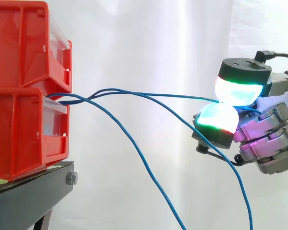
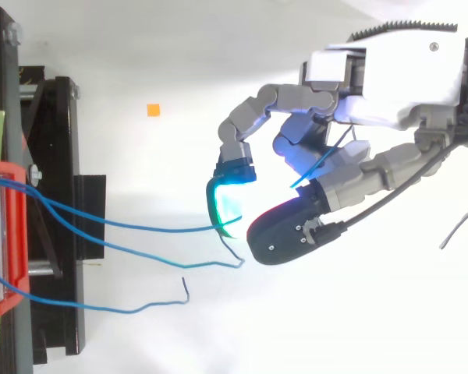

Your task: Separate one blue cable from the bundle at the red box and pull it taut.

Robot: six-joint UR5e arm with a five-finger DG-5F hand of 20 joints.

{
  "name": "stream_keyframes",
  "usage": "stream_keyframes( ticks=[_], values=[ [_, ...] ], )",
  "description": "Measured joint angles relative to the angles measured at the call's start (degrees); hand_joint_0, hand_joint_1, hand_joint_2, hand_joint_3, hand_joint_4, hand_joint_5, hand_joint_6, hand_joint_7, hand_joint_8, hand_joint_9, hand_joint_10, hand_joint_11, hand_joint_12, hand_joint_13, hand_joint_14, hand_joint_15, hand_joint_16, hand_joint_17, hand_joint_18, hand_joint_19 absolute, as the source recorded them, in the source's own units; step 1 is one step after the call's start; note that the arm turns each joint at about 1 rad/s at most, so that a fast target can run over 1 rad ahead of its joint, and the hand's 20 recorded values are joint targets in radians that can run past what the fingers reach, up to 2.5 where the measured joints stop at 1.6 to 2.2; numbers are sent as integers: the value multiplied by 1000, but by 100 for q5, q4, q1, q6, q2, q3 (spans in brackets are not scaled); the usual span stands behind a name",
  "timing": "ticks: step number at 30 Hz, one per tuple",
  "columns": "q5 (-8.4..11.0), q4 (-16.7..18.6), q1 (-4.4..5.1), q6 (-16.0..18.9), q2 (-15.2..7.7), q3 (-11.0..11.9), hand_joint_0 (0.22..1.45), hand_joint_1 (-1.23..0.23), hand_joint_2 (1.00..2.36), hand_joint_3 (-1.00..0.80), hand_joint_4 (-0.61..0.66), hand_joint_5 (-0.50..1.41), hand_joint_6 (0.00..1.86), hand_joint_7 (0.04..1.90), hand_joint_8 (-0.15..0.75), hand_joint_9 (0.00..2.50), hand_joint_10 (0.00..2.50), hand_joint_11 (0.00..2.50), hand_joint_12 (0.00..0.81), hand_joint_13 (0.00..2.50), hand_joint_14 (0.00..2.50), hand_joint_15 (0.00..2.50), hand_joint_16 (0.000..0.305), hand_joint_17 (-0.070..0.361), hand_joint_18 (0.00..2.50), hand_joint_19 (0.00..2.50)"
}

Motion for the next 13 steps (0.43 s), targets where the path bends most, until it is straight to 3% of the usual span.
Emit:
stream_keyframes(
  ticks=[13],
  values=[
    [0,0,0,0,-1,0,629,-763,1018,9,-12,-138,895,1117,313,915,2399,1373,384,878,2500,1374,43,97,1408,1800]
  ],
)
